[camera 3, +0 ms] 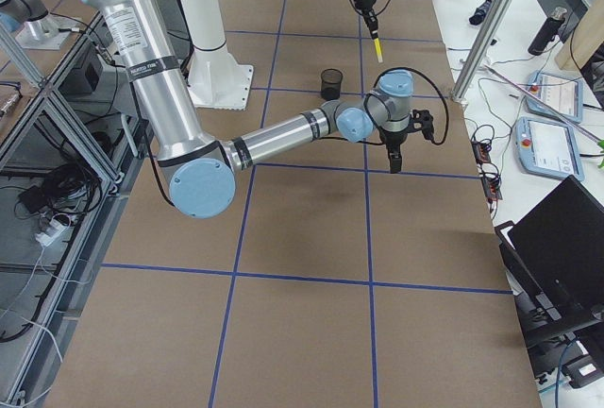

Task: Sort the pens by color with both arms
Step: 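Lift the yellow highlighter out and carry it toward the other pens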

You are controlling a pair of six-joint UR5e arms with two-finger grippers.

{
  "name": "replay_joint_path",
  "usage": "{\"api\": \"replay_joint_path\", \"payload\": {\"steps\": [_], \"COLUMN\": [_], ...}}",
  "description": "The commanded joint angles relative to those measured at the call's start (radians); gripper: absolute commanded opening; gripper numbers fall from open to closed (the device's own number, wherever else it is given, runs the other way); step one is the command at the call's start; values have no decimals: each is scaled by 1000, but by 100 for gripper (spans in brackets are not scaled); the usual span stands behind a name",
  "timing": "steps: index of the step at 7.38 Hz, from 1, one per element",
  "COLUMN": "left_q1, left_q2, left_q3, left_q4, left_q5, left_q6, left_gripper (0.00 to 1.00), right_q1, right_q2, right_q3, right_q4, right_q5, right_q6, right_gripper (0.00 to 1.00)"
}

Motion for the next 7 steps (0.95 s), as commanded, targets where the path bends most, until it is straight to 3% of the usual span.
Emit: {"api": "replay_joint_path", "payload": {"steps": [1,3,4,6,7], "left_q1": [39,104,138,162,170], "left_q2": [46,47,47,39,34], "left_q3": [163,313,362,424,479], "left_q4": [-313,-504,-530,-535,-599], "left_q5": [189,439,551,631,659], "left_q6": [-53,-92,-144,-195,-223], "left_gripper": [0,0,0,0,0], "right_q1": [0,-3,-5,-8,-8], "right_q2": [-2,0,0,-2,-2], "right_q3": [4,-1,-1,1,-2], "right_q4": [12,12,12,12,14], "right_q5": [-21,-43,-44,-52,-52], "right_q6": [5,11,11,12,11], "right_gripper": [100,100,100,100,100]}}
